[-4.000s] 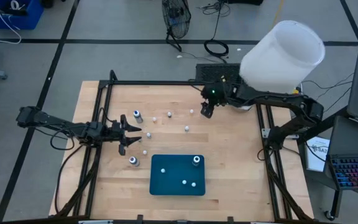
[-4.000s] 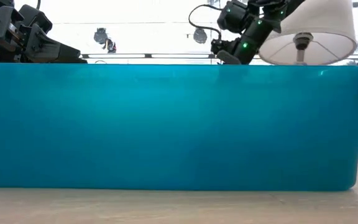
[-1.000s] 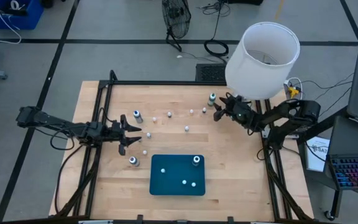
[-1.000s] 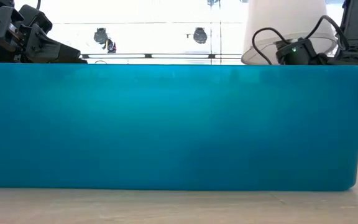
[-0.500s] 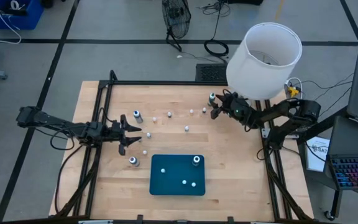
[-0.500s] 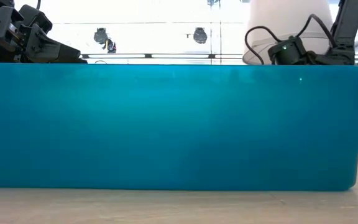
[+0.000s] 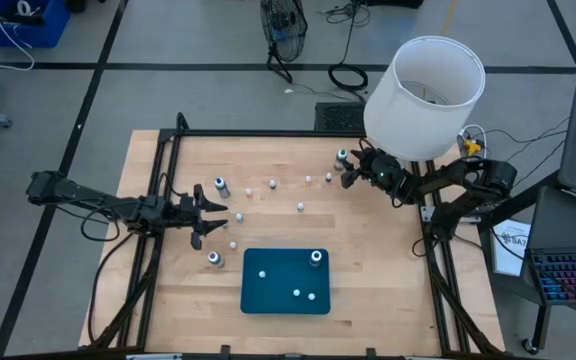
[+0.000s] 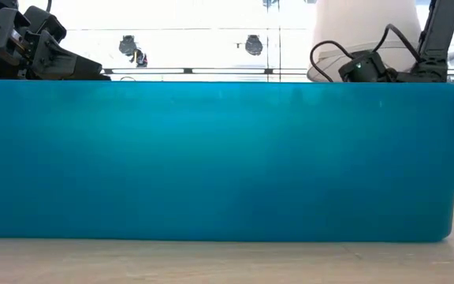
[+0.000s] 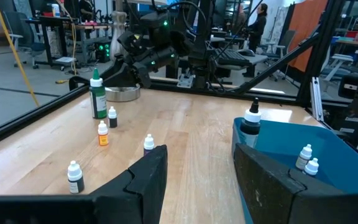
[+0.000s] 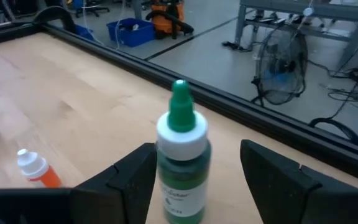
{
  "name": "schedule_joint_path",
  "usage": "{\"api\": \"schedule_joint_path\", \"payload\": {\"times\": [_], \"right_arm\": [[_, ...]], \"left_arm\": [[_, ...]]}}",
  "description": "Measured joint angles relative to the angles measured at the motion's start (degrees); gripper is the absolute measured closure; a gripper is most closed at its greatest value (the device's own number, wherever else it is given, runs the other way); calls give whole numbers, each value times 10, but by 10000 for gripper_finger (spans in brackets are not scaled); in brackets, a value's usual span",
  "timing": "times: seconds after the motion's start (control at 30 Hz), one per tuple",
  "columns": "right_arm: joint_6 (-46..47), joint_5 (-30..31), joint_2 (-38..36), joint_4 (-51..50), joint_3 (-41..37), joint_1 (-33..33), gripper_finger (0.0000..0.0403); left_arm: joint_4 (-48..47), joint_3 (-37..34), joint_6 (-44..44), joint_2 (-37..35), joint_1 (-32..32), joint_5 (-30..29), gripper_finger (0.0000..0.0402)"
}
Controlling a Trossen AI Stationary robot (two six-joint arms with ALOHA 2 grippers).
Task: Pick & Place food coloring
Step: Put the large green food coloring bottle into the blue container
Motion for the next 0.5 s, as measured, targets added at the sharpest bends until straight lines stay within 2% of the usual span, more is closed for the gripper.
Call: {"api": "schedule_joint_path", "payload": {"times": [0.1,0.5], "right_arm": [[7,-22,0,0,0,-3,184],[4,-23,0,-2,10,-3,184]], "left_arm": [[0,0,0,0,0,0,215],[0,0,0,0,0,0,215]]}}
